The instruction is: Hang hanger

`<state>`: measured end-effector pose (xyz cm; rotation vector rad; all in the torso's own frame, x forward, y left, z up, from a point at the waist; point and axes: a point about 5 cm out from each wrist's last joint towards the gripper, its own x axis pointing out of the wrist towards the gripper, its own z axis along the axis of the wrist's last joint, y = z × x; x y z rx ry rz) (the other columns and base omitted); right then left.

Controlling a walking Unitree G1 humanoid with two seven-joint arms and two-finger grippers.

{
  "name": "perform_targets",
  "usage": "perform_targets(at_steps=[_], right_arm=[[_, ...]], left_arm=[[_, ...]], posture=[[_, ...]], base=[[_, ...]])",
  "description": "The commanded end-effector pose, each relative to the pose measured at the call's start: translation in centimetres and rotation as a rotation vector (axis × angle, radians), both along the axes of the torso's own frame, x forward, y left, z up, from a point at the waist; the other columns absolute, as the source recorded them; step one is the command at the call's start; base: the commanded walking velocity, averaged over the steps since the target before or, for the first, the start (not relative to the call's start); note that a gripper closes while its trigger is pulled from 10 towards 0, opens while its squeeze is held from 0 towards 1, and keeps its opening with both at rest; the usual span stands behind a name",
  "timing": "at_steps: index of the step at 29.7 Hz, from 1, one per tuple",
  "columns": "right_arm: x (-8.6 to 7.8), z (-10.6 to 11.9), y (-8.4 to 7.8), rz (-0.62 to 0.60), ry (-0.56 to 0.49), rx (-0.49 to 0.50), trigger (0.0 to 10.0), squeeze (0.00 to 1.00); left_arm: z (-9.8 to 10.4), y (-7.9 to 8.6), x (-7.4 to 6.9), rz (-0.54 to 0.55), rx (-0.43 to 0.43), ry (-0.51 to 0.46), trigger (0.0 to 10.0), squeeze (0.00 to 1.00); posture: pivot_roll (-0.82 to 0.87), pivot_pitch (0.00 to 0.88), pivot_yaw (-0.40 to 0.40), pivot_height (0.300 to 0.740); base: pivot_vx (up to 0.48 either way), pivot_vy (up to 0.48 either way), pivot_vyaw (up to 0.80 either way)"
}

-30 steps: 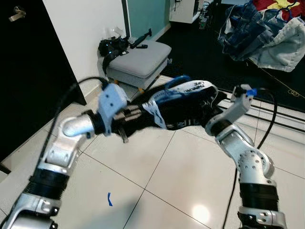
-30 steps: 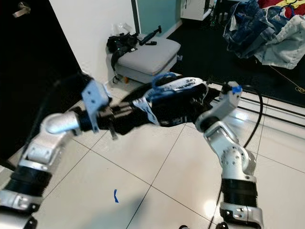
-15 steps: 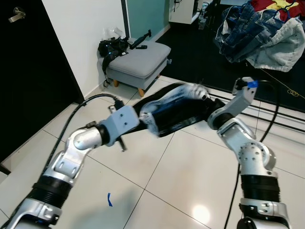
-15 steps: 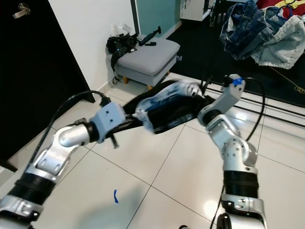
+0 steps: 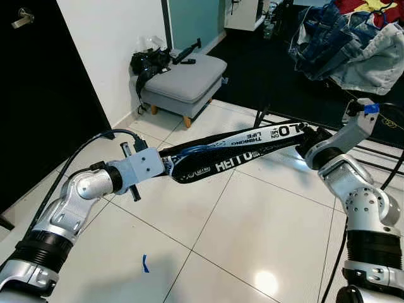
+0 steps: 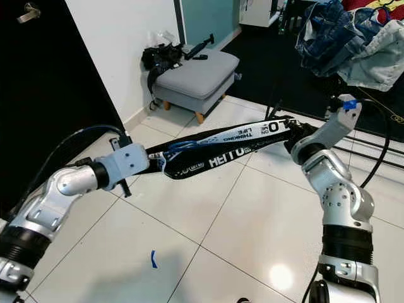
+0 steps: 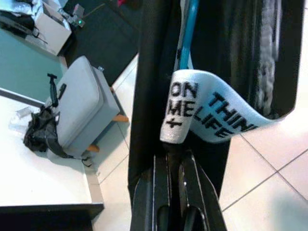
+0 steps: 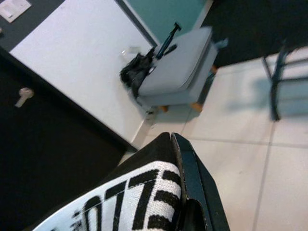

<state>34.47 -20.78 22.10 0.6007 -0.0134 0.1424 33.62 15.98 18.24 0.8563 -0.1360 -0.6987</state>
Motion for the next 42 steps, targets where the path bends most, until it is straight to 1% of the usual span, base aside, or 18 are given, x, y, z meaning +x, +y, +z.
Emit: perform_targets(at_steps=[1,3,5,7,12,13,14,15,18,19,20,25,34,35,36,37,40,42], right_arm=[[-0.1,-0.8,1.8,0.051,0.027,-0.009,0.0,0.0],[-0.2,-1.4,4.0,0.112,0.042,0.01,0.0,0.0],[-0.2,-1.4,4.0,0.112,0.042,0.01,0.0,0.0],[-0.7,-2.2,8.4,0.241,0.056,0.041,0.0,0.0],[-0.9,-2.6,9.1,0.265,0.058,0.006,0.2,0.0],[-0.9,-2.6,9.0,0.266,0.055,-0.022,1.6,0.0],[-0.9,-2.6,9.0,0.266,0.055,-0.022,1.6,0.0],[-0.9,-2.9,8.6,0.249,0.06,-0.055,10.0,0.0],[-0.9,-3.1,8.0,0.231,0.065,-0.062,10.0,0.0],[-1.0,-3.3,7.5,0.217,0.067,-0.083,10.0,0.77],[-1.1,-3.4,6.9,0.21,0.067,-0.102,10.0,1.0],[-1.4,-3.9,5.5,0.172,0.083,-0.142,10.0,1.0],[-2.9,-4.3,1.3,0.088,0.07,-0.229,10.0,1.0],[-3.7,-4.7,-1.1,0.014,0.07,-0.319,10.0,0.84],[-4.1,-5.3,-2.1,-0.022,0.087,-0.338,10.0,0.0],[-4.1,-5.3,-2.1,-0.022,0.087,-0.338,10.0,0.0],[-5.9,-8.3,-2.9,-0.039,0.182,-0.291,10.0,0.0],[-5.9,-8.3,-2.9,-0.039,0.182,-0.291,10.0,0.0]], left_arm=[[-0.5,-0.8,-0.2,-0.011,-0.026,0.022,10.0,0.0],[-0.5,-1.8,-0.2,-0.025,-0.07,0.023,10.0,0.0],[-0.5,-1.8,-0.2,-0.025,-0.07,0.023,10.0,0.0],[-0.6,-3.3,-0.1,-0.015,-0.137,0.032,10.0,0.0],[-0.7,-3.5,0.0,-0.009,-0.15,0.038,10.0,0.0],[-0.7,-3.4,0.0,-0.004,-0.151,0.039,10.0,0.0],[-0.7,-3.4,0.0,-0.004,-0.151,0.039,10.0,0.0],[-0.7,-3.1,0.2,0.011,-0.15,0.043,10.0,0.0],[-0.8,-2.7,0.3,0.027,-0.152,0.048,10.0,0.0],[-0.8,-2.3,0.4,0.045,-0.146,0.055,10.0,0.0],[-1.0,-1.9,0.5,0.063,-0.147,0.064,10.0,0.0],[-1.4,-1.3,0.8,0.114,-0.184,0.107,10.0,0.0],[-3.2,0.2,1.2,0.277,-0.467,0.294,10.0,0.0],[-4.1,1.1,1.3,0.352,-0.602,0.367,10.0,0.0],[-4.5,1.3,1.2,0.373,-0.675,0.402,10.0,0.0],[-4.5,1.3,1.2,0.373,-0.675,0.402,10.0,0.0],[-5.5,0.9,-0.3,0.348,-0.882,0.485,10.0,0.0],[-5.5,0.9,-0.3,0.348,-0.882,0.485,10.0,0.0]], posture=[[0.0,0.143,0.048,0.74],[0.0,0.143,0.048,0.74],[0.0,0.143,0.048,0.74],[0.0,0.144,0.051,0.74],[0.0,0.145,0.05,0.74],[0.0,0.145,0.05,0.74],[0.0,0.145,0.05,0.74],[0.0,0.146,0.047,0.74],[0.0,0.146,0.046,0.74],[0.0,0.147,0.046,0.74],[0.0,0.147,0.046,0.74],[0.0,0.147,0.045,0.74],[-0.01,0.149,0.053,0.74],[-0.01,0.149,0.053,0.74],[-0.01,0.149,0.053,0.74],[-0.01,0.149,0.053,0.74],[-0.03,0.156,0.04,0.74],[-0.03,0.156,0.04,0.74]], base=[[0.0,0.0,0.0],[0.0,0.0,0.0],[0.0,0.0,0.0],[0.0,0.0,0.0],[0.0,0.0,0.0],[0.0,0.0,0.0],[0.0,0.0,0.0],[0.0,0.0,0.0],[0.0,0.0,0.0],[0.0,0.0,0.0],[0.0,0.0,0.0],[0.0,0.0,0.0],[0.0,0.0,0.0],[0.0,0.0,0.0],[0.0,0.0,0.0],[0.0,0.0,0.0],[0.0,0.0,-0.25],[0.0,0.0,-0.74]])
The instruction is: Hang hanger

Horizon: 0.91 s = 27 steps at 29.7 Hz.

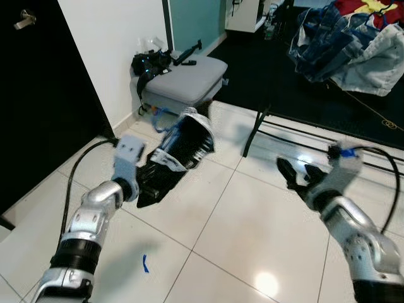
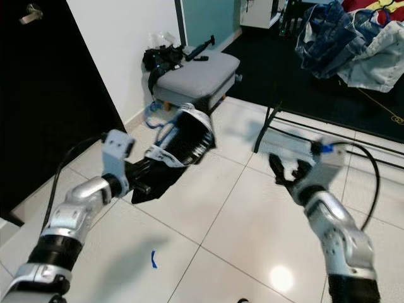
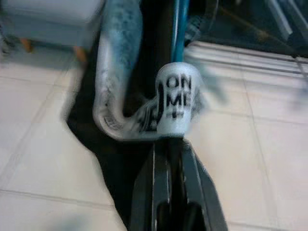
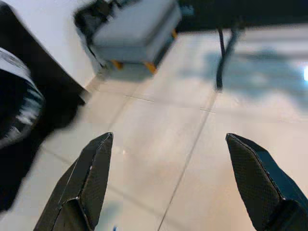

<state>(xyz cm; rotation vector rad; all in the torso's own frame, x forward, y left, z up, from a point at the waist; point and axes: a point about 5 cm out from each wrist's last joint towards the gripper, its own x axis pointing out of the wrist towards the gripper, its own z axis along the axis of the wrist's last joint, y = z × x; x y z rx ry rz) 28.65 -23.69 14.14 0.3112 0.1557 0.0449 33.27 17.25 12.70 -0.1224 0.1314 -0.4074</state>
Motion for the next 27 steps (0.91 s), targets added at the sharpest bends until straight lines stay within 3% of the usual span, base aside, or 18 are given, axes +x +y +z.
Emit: perform_targets(at_steps=[1,3,4,6,8,11,14,18,27], right_arm=[[-1.4,-1.7,0.9,0.017,0.047,0.044,10.0,0.0],[-3.4,-3.2,2.5,0.037,0.085,0.091,10.0,0.0],[-3.4,-3.2,2.5,0.037,0.085,0.091,10.0,0.0],[-5.6,-4.5,4.5,0.07,0.12,0.076,10.0,0.0],[-6.1,-4.3,4.9,0.089,0.106,0.05,10.0,0.0],[-6.1,-4.0,4.7,0.075,0.081,0.057,10.0,0.0],[-5.4,-3.8,4.0,0.06,0.054,0.047,10.0,0.0],[-5.3,-3.9,3.7,0.05,0.052,0.04,10.0,0.0],[-5.4,-3.9,4.1,0.033,0.056,0.076,10.0,0.0]], left_arm=[[-0.6,-0.9,-1.3,-0.024,-0.069,0.019,10.0,0.0],[-1.5,-1.7,-3.4,-0.027,-0.099,0.024,10.0,0.0],[-1.5,-1.7,-3.4,-0.027,-0.099,0.024,10.0,0.0],[-2.7,-2.8,-6.0,-0.079,-0.013,0.004,10.0,0.0],[-2.8,-3.4,-6.8,-0.098,-0.026,-0.009,10.0,0.0],[-2.6,-3.5,-6.8,-0.097,-0.039,-0.032,10.0,0.0],[-2.0,-3.7,-5.9,-0.091,-0.088,-0.061,10.0,0.0],[-1.6,-4.1,-5.8,-0.113,-0.096,-0.068,10.0,0.0],[-1.1,-5.0,-6.2,-0.148,-0.072,-0.079,10.0,0.0]], posture=[[-0.03,0.165,0.032,0.74],[-0.04,0.172,0.021,0.74],[-0.04,0.172,0.021,0.74],[-0.04,0.18,0.011,0.74],[-0.05,0.185,0.006,0.74],[-0.06,0.179,-0.001,0.74],[-0.06,0.171,-0.008,0.74],[-0.06,0.174,-0.006,0.74],[-0.07,0.168,0.014,0.74]], base=[[0.0,0.0,-0.77],[0.0,0.0,-0.78],[0.0,0.0,-0.78],[0.0,0.0,-0.78],[0.0,0.0,-0.78],[0.245,0.0,-0.79],[0.48,0.0,0.0],[0.48,0.0,0.0],[0.48,0.0,-0.76]])
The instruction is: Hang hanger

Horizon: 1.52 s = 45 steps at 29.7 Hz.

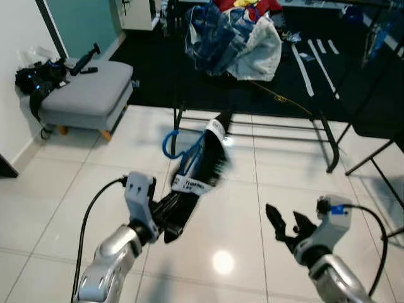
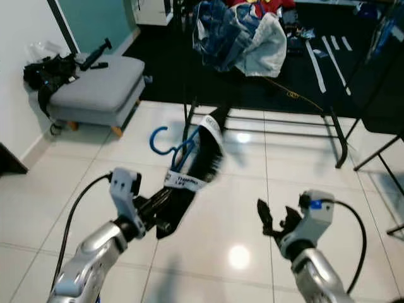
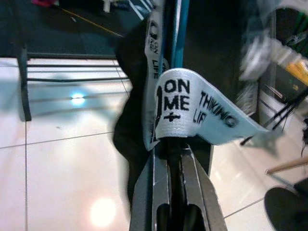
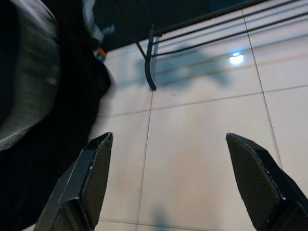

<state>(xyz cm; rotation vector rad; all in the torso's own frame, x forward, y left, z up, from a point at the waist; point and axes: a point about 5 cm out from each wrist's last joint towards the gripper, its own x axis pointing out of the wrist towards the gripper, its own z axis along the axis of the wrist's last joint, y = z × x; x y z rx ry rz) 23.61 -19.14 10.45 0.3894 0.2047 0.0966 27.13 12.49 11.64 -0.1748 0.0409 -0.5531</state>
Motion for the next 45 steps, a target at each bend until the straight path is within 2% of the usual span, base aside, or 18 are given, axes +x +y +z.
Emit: perform_targets(at_steps=[1,15,28,39,45], right_arm=[[-0.3,-0.2,-0.4,-0.017,0.01,-0.006,10.0,0.0],[0.4,0.1,0.2,-0.006,-0.025,0.012,10.0,0.0],[1.3,0.3,0.4,-0.006,-0.053,0.007,10.0,0.0],[1.5,0.6,0.5,-0.005,-0.076,-0.002,10.0,0.0],[1.8,0.7,0.7,0.014,-0.083,-0.013,10.0,0.0]], left_arm=[[0.0,-0.5,-0.1,-0.017,0.013,-0.003,10.0,0.0],[1.0,-2.1,0.4,-0.027,0.049,-0.039,10.0,0.0],[1.2,-3.5,1.0,-0.039,0.048,-0.042,10.0,0.0],[1.7,-4.0,1.4,-0.041,0.07,-0.051,10.0,0.0],[3.4,-5.2,1.6,-0.036,0.054,-0.076,10.0,0.0]], posture=[[-0.07,0.168,0.014,0.74],[-0.06,0.159,0.02,0.74],[-0.06,0.147,0.03,0.74],[-0.06,0.141,0.036,0.74],[-0.06,0.138,0.021,0.74]], base=[[0.48,0.0,-0.76],[0.48,0.0,-0.76],[0.48,0.0,-0.73],[0.48,0.0,0.0],[0.48,0.0,0.0]])
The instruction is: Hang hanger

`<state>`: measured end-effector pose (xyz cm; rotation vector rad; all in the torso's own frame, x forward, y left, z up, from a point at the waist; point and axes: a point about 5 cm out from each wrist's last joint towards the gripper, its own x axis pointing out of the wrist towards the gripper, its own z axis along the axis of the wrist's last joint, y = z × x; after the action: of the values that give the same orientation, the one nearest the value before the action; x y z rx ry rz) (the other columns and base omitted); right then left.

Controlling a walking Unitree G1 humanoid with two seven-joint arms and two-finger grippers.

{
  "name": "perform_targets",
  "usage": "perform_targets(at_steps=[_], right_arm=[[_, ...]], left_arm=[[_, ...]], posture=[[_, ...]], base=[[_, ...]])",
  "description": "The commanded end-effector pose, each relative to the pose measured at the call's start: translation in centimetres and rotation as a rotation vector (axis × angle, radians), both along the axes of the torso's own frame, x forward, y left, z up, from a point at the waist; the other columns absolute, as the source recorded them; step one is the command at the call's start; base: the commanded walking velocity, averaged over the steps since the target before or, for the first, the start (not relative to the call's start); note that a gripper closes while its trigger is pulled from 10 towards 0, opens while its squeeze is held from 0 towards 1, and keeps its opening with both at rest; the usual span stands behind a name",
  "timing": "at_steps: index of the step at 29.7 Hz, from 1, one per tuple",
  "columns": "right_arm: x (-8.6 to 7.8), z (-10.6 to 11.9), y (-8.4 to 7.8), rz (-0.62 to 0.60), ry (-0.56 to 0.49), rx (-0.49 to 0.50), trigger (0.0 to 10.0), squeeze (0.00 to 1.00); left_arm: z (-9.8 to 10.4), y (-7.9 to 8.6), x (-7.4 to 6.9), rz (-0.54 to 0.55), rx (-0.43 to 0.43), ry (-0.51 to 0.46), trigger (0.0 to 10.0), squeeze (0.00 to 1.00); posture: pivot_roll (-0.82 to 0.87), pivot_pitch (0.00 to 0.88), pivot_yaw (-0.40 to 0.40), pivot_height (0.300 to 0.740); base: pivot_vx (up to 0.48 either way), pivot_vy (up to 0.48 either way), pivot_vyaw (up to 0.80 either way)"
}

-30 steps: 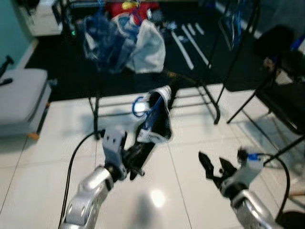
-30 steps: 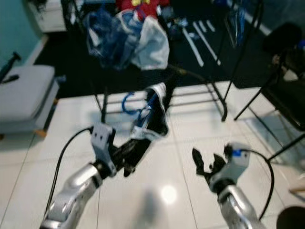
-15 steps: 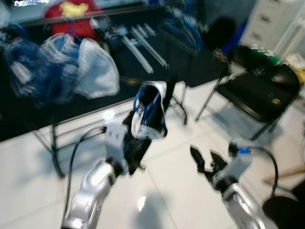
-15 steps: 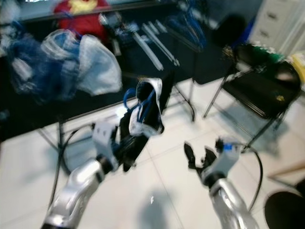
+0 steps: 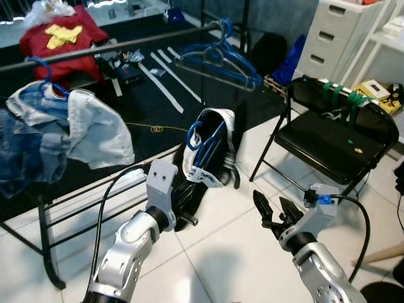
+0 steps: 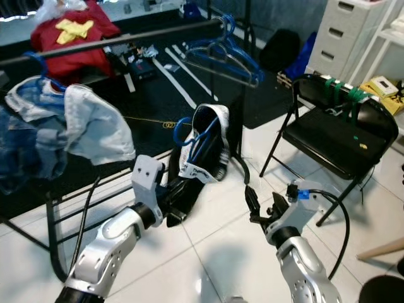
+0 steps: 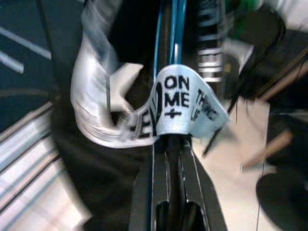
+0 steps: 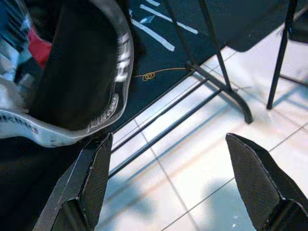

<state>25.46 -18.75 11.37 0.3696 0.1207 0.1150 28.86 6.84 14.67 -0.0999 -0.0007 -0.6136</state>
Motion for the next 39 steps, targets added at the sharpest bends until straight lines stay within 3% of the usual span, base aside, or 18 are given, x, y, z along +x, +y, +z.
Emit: perform_targets(at_steps=[1,13,24,26,28,30,32,35,38,39], right_arm=[[0.0,-0.2,0.3,0.013,-0.001,-0.001,10.0,0.0],[-0.1,0.2,0.5,0.023,-0.039,-0.022,10.0,0.0],[-0.2,0.3,0.7,0.051,-0.054,-0.044,10.0,0.0],[-0.3,0.3,0.9,0.071,-0.057,-0.055,10.0,0.0],[-0.6,0.2,1.3,0.104,-0.056,-0.066,10.0,0.0],[-0.6,0.2,1.3,0.104,-0.056,-0.066,10.0,0.0],[-0.7,0.2,1.4,0.122,-0.053,-0.066,10.0,0.0],[-0.7,0.2,1.4,0.122,-0.053,-0.066,10.0,0.0],[-0.9,0.1,1.6,0.159,-0.051,-0.056,10.0,0.0],[-0.9,0.1,1.6,0.159,-0.051,-0.056,10.0,0.0]], left_arm=[[0.8,0.2,0.0,0.023,-0.003,-0.02,10.0,0.0],[1.8,-0.8,2.1,0.119,0.047,0.009,10.0,0.0],[1.9,-1.2,2.2,0.18,0.045,0.069,10.0,0.0],[1.9,-0.7,2.3,0.228,0.036,0.082,10.0,0.0],[1.8,1.3,2.5,0.355,0.034,0.094,10.0,0.0],[1.8,1.3,2.5,0.355,0.034,0.094,10.0,0.0],[1.6,3.3,2.4,0.458,0.042,0.095,10.0,0.0],[1.6,3.3,2.4,0.458,0.042,0.095,10.0,0.0],[1.8,7.2,0.4,0.62,0.028,0.0,10.0,0.0],[1.8,7.2,0.4,0.62,0.028,0.0,10.0,0.0]], posture=[[-0.06,0.137,0.021,0.74],[-0.07,0.135,0.032,0.74],[-0.07,0.134,0.03,0.74],[-0.07,0.134,0.031,0.74],[-0.07,0.136,0.031,0.74],[-0.07,0.136,0.031,0.74],[-0.07,0.14,0.03,0.74],[-0.07,0.14,0.03,0.74],[-0.06,0.151,0.027,0.74],[-0.06,0.151,0.027,0.74]], base=[[0.48,0.0,0.0],[0.48,0.0,0.0],[0.479,0.0,0.19],[0.472,0.0,0.78],[0.469,0.0,0.78],[0.469,0.0,0.78],[0.452,0.0,0.78],[0.435,0.0,0.78],[0.0,0.0,0.78],[0.0,0.0,0.78]])
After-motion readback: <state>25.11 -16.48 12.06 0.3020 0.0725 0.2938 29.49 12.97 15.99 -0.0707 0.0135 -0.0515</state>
